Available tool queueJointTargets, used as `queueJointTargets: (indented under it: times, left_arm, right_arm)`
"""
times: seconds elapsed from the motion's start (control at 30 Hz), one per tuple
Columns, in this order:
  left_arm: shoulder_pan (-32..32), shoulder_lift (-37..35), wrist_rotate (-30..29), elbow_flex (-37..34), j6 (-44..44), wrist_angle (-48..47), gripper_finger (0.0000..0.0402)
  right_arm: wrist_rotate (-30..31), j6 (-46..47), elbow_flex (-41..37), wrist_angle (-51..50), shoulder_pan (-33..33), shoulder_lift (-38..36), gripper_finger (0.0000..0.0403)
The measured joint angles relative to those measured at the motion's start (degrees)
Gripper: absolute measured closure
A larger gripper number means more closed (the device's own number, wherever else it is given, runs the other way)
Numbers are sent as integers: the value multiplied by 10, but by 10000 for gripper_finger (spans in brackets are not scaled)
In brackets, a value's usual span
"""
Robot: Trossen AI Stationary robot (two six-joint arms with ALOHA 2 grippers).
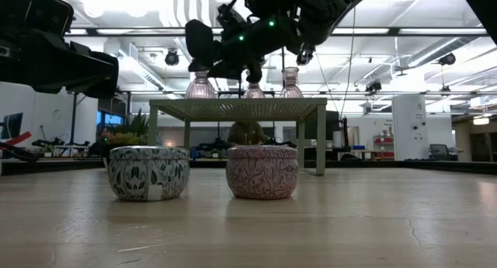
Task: Pick & Place candle stick holders
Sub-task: Put the transparent pink candle holder on the shelf aligned with the black candle holder
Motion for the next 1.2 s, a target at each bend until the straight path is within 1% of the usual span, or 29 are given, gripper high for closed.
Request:
queueJointTargets:
  times: [0.13, 0.4, 0.63, 0.87, 1.2]
  left_arm:
    - [0, 0, 0, 0, 0, 0, 384]
    - [0, 0, 0, 0, 0, 0, 385]
    - [0, 0, 0, 0, 0, 0, 384]
    - [0, 0, 0, 0, 0, 0, 384]
    - [0, 0, 0, 0, 0, 0, 385]
  right_arm:
    - [1, -14, 0, 0, 3, -1, 222]
    - [43, -26, 2, -2, 4, -5, 240]
    - [45, -30, 2, 4, 7, -5, 246]
    - [45, -19, 2, 11, 6, -8, 223]
    - [45, -22, 2, 5, 4, -8, 165]
